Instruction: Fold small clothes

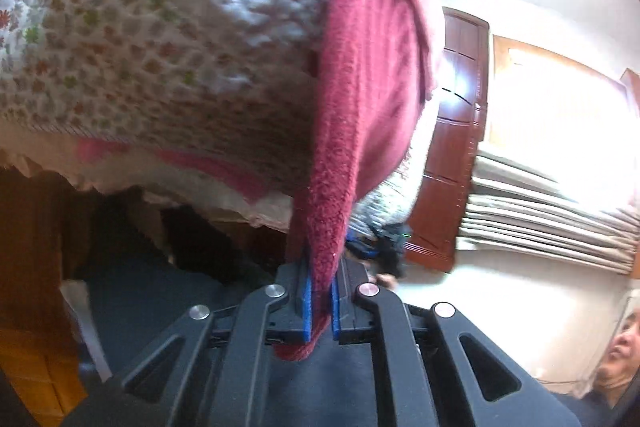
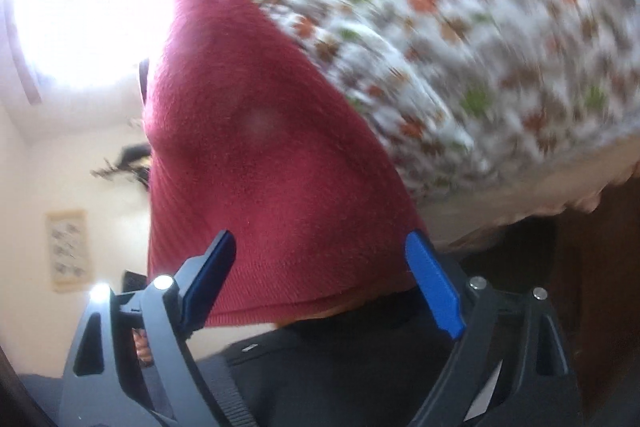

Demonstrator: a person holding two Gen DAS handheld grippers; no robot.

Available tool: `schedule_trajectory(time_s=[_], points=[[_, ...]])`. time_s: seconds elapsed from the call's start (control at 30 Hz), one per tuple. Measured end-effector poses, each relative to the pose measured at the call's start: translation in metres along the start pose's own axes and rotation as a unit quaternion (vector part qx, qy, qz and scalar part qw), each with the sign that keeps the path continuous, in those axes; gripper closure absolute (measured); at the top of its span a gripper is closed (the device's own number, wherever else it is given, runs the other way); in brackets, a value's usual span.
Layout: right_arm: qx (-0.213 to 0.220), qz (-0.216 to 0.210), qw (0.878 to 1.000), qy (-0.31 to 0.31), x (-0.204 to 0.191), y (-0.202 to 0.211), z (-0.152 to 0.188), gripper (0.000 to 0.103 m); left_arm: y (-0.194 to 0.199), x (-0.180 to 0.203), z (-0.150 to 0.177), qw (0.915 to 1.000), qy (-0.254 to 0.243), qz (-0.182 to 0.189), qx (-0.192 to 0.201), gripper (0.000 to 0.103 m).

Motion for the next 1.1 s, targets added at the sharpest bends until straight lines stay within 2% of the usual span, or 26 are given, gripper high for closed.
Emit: schedule_trajectory(time_s=[0.13, 0.23, 0.43, 0.6, 0.7, 0.73, 0.8, 0.9, 0.93, 1.0, 1.1], points=[[0.01, -0.068, 0.996, -0.063, 0.036, -0.007, 0.012, 0.015, -0.01, 0.034, 0.004, 0.9999, -0.009, 0.01, -0.009, 0.097], [0.027, -0.129, 0.982, -0.135, 0.067, -0.018, 0.028, 0.013, -0.008, 0.048, 0.001, 0.9997, -0.018, 0.004, -0.015, 0.097], [0.074, -0.255, 0.933, -0.244, 0.096, -0.048, 0.055, 0.012, -0.003, 0.053, -0.001, 0.9997, -0.014, 0.006, -0.02, 0.097], [0.125, -0.341, 0.892, -0.27, 0.091, -0.054, 0.052, 0.01, -0.007, 0.056, -0.001, 0.9997, -0.013, 0.009, -0.016, 0.097], [0.157, -0.369, 0.872, -0.281, 0.084, -0.06, 0.047, 0.01, -0.006, 0.055, 0.001, 0.9997, -0.014, 0.016, -0.013, 0.097], [0.16, -0.366, 0.872, -0.282, 0.084, -0.06, 0.049, 0.01, -0.007, 0.056, 0.001, 0.9997, -0.014, 0.017, -0.013, 0.097], [0.158, -0.341, 0.884, -0.277, 0.086, -0.059, 0.054, 0.01, -0.007, 0.057, 0.0, 0.9996, -0.015, 0.022, -0.012, 0.097], [0.138, -0.265, 0.92, -0.254, 0.076, -0.066, 0.078, 0.01, -0.009, 0.06, -0.004, 0.9993, -0.022, 0.026, -0.013, 0.097], [0.132, -0.239, 0.933, -0.236, 0.077, -0.061, 0.076, 0.01, -0.011, 0.062, -0.004, 0.9992, -0.025, 0.027, -0.015, 0.097], [0.13, -0.194, 0.957, -0.171, 0.066, -0.041, 0.063, 0.013, -0.014, 0.066, -0.003, 0.999, -0.029, 0.027, -0.019, 0.097], [0.089, -0.112, 0.988, -0.05, 0.041, -0.014, 0.038, 0.016, -0.014, 0.067, -0.003, 0.9989, -0.028, 0.03, -0.022, 0.097]])
Point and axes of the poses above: each gripper's, at about its wrist camera, not at the fingertips, and y roughly against the way its jaws point, x to its right, z to its underside, the point moved 5 cm from there along -y, roughly the way its jaws point, and after that the axes turned 2 degrees about z, right-handed, at the moved point
